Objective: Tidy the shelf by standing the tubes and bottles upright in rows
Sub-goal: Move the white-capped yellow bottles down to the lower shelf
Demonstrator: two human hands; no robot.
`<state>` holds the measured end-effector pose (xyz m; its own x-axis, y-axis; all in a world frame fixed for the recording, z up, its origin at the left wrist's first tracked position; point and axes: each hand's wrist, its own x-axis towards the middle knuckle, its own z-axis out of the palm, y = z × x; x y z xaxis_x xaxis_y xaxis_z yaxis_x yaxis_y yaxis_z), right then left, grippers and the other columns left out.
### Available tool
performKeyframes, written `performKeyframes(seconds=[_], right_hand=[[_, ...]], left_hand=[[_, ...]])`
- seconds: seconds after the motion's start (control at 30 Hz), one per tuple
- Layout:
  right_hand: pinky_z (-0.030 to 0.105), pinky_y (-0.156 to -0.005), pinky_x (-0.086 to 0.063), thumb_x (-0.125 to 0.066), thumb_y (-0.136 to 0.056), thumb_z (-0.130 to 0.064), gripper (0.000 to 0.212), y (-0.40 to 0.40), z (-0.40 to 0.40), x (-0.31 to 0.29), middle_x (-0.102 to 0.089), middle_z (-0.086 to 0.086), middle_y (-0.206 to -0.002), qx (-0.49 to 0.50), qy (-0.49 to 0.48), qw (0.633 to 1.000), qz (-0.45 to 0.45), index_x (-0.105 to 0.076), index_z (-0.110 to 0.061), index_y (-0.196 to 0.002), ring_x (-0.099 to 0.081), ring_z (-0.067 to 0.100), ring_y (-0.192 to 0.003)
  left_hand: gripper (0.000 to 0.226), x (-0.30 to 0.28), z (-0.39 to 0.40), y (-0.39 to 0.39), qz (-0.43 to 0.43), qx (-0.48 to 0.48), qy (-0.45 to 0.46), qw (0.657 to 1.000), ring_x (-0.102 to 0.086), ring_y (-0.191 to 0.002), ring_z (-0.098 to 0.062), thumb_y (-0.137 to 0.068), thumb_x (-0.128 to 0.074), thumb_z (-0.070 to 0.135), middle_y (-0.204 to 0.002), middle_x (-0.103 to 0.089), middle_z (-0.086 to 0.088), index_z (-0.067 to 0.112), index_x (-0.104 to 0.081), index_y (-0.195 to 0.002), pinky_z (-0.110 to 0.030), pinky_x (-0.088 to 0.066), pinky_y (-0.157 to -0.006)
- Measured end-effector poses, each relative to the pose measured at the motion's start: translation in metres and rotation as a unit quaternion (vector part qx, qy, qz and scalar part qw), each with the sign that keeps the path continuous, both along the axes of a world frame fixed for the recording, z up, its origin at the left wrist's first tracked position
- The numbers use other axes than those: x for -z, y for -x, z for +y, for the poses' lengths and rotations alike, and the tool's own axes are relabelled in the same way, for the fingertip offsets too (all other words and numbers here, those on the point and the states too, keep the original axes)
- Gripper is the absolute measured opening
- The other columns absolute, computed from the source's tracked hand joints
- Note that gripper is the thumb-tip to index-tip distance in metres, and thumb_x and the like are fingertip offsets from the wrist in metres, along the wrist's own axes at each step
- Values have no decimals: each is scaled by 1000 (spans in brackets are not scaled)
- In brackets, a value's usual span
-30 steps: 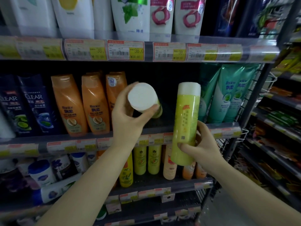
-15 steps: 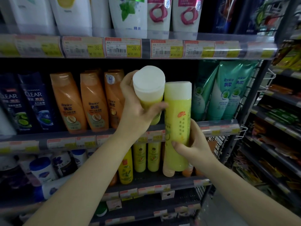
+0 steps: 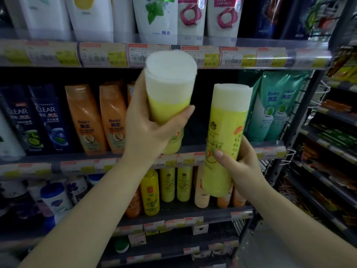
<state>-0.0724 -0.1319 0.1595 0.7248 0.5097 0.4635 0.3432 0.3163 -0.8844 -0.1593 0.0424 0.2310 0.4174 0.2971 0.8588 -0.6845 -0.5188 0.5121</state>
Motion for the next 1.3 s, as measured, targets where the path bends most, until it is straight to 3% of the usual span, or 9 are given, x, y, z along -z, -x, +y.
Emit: performKeyframes(seconds=[0.1,0.2,0.3,0.43,0.6,0.77,0.97,1.17,1.3], right_hand=[[24,-71,-55,-81,-61,-35,55,3,1,-5,-72,-3,-100,3,1,1000,-23,-57,-21,-109,-69,15,-93],[33,-75,-56,-79,-61,-36,60,4,2,0,-70,7,-105,0,3,1000,-10,-55,-15,-112,-67,23,-98],[37,-74,-55,-78,-53,-39,61,5,3,6,-73,0,-96,-14,14,999,49,-56,-19,-106,-69,20,-92],[28,-70,-56,-88,-37,-54,85,10,5,10,-73,-5,-91,-27,56,996,63,-54,-21,-108,-70,16,-88],[26,-69,-56,-81,-49,-32,65,15,8,30,-73,-6,-91,-41,68,994,79,-54,-27,-108,-69,14,-88],[30,-77,-56,-86,-56,-30,63,16,6,57,-71,-2,-104,-22,148,988,45,-58,-23,-113,-67,16,-97],[18,-75,-53,-82,-66,-17,50,13,9,89,-73,-9,-97,20,205,977,44,-61,-21,-111,-67,5,-93],[35,-83,-56,-83,-69,-17,57,-6,18,128,-70,-2,-103,61,246,966,51,-54,-15,-119,-66,11,-96],[17,-79,-52,-83,-67,-16,69,-13,29,137,-65,-6,-108,78,264,961,18,-47,-16,-126,-62,7,-99]], left_hand=[[53,-9,2,11,12,2,8,1000,-62,-96,-19,-75,-69,28,-106,-59,-7,10,-45,-119,-30,-52,-78],[60,4,2,15,54,23,40,997,-62,-99,-28,-73,-70,30,-111,-59,-18,6,-44,-121,-42,-55,-80],[68,29,6,15,101,31,71,992,-61,-103,-32,-70,-72,30,-116,-57,-23,3,-41,-125,-53,-52,-83],[71,56,10,17,150,53,116,981,-62,-102,-30,-68,-72,30,-115,-58,-22,3,-41,-126,-47,-55,-82],[65,90,12,22,173,77,152,970,-62,-95,-6,-63,-72,27,-111,-57,-6,23,-43,-121,-20,-51,-74],[63,134,27,30,219,14,164,962,-59,-106,-13,-61,-74,39,-116,-57,0,41,-45,-117,-36,-52,-85],[63,172,33,31,244,-17,189,951,-57,-111,-8,-60,-75,41,-118,-58,11,47,-47,-117,-29,-50,-88],[66,189,34,28,310,-45,117,942,-53,-114,-1,-62,-83,38,-119,-58,19,48,-47,-117,-31,-48,-95],[69,200,32,19,337,-70,113,932,-50,-116,-2,-62,-84,32,-120,-54,23,45,-47,-118,-31,-44,-99]])
